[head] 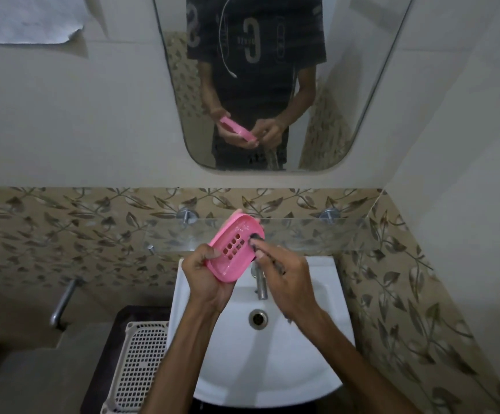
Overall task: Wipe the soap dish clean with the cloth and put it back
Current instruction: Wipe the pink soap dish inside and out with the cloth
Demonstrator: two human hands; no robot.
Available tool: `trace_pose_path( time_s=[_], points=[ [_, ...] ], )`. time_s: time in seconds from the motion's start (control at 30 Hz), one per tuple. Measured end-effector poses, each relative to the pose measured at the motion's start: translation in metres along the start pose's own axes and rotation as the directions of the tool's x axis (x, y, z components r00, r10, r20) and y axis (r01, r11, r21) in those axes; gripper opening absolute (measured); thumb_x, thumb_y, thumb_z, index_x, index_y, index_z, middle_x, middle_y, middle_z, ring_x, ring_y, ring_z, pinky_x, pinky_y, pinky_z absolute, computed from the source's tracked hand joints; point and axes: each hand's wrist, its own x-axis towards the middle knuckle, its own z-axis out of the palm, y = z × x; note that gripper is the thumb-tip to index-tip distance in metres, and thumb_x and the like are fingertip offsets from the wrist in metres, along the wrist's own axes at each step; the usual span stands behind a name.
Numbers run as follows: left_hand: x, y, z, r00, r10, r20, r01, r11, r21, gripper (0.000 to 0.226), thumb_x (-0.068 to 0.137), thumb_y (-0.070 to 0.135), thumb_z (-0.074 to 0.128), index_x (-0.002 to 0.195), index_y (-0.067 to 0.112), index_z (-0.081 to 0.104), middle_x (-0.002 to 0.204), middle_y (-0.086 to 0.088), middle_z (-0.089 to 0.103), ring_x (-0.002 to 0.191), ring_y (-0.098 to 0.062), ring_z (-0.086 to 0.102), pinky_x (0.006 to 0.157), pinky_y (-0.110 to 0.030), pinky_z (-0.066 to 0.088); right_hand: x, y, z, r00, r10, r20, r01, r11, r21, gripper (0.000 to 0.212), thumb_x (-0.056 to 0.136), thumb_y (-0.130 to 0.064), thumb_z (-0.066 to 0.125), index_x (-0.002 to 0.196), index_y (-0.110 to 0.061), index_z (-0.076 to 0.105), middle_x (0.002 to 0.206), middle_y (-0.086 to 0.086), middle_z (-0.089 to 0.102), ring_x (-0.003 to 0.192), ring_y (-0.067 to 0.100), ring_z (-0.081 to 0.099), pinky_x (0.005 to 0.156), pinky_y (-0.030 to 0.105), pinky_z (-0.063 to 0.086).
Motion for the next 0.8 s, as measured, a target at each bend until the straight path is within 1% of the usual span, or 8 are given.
trace_pose_path(
  time_s=[0.13,0.23,0.33,0.43,0.53,0.63,0.7,0.8],
  points=[
    [-0.002,0.000,0.001,1.000,-0.015,0.017,0.015,1.000,-0.019,0.057,0.047,0.017,0.060,0.098,-0.005,0.073,0.105,-0.027,0.066,0.095,-0.045,0.067,0.080,-0.046,0.059,-0.016,-0.009,0.005,0.987,-0.112,0.115,0.116,0.993,-0.030,0.028,0.103,-0.029,0.060,0.127,-0.023,0.075,0.086,0.001,0.074,0.069,0.010,0.061,0.063,0.035,0.054],
    [-0.006,-0.003,0.005,1.000,0.015,0.017,-0.015,1.000,-0.028,0.040,0.060,0.017,0.049,0.079,0.001,0.080,0.085,-0.020,0.072,0.075,-0.036,0.073,0.062,-0.037,0.062,-0.016,-0.012,0.007,0.999,-0.028,0.032,0.028,1.000,0.010,0.029,0.103,-0.027,0.058,0.126,-0.019,0.075,0.097,0.003,0.078,0.078,0.007,0.066,0.069,0.033,0.058],
    [-0.006,0.000,0.006,1.000,0.024,0.005,-0.024,1.000,0.008,0.053,0.037,0.024,0.075,0.085,0.003,0.077,0.086,-0.016,0.072,0.080,-0.033,0.069,0.064,-0.034,0.059,-0.020,-0.015,0.009,0.991,-0.079,0.105,0.082,0.996,-0.030,0.028,0.103,-0.026,0.059,0.125,-0.022,0.075,0.092,0.000,0.076,0.075,0.009,0.064,0.067,0.031,0.055],
    [-0.010,-0.002,0.008,0.999,0.037,-0.006,-0.037,0.999,0.002,0.032,0.052,0.013,0.054,0.071,0.005,0.078,0.076,-0.014,0.072,0.069,-0.029,0.071,0.055,-0.031,0.058,-0.014,-0.015,0.003,0.999,0.031,-0.011,-0.031,0.999,0.035,0.029,0.101,-0.028,0.058,0.123,-0.021,0.076,0.108,-0.008,0.078,0.086,0.000,0.068,0.074,0.026,0.058],
    [-0.012,0.000,0.013,1.000,0.026,-0.003,-0.026,1.000,-0.006,0.036,0.060,0.011,0.042,0.064,0.008,0.078,0.071,-0.011,0.071,0.062,-0.027,0.070,0.049,-0.026,0.056,-0.020,-0.019,0.009,0.992,-0.025,0.126,0.019,0.999,0.047,0.026,0.102,-0.028,0.060,0.122,-0.024,0.076,0.104,-0.001,0.080,0.083,0.011,0.071,0.073,0.034,0.059],
    [-0.009,-0.003,0.011,0.998,0.053,-0.022,-0.053,0.998,0.015,0.038,0.062,0.008,0.042,0.070,0.009,0.080,0.075,-0.010,0.073,0.068,-0.026,0.071,0.056,-0.029,0.057,-0.015,-0.014,0.006,0.997,0.075,-0.010,-0.074,0.994,0.077,0.026,0.102,-0.028,0.059,0.120,-0.022,0.077,0.109,-0.005,0.079,0.086,0.005,0.071,0.073,0.039,0.061],
    [-0.010,-0.003,0.011,0.997,0.062,-0.048,-0.062,0.998,0.019,0.038,0.067,0.009,0.039,0.078,0.004,0.076,0.074,-0.009,0.073,0.068,-0.025,0.071,0.057,-0.029,0.057,-0.018,-0.017,0.008,0.998,0.046,0.044,-0.051,0.994,0.100,0.027,0.102,-0.024,0.060,0.120,-0.017,0.078,0.113,-0.004,0.079,0.093,-0.001,0.070,0.078,0.027,0.059],
    [-0.008,-0.001,0.010,0.998,0.053,-0.038,-0.052,0.998,0.024,0.039,0.058,0.010,0.046,0.087,0.001,0.071,0.080,-0.012,0.073,0.074,-0.029,0.070,0.058,-0.031,0.057,-0.019,-0.019,0.010,0.998,-0.037,0.047,0.037,0.999,-0.004,0.028,0.102,-0.026,0.059,0.123,-0.018,0.077,0.112,-0.003,0.079,0.093,0.001,0.071,0.080,0.025,0.058]
  ],
)
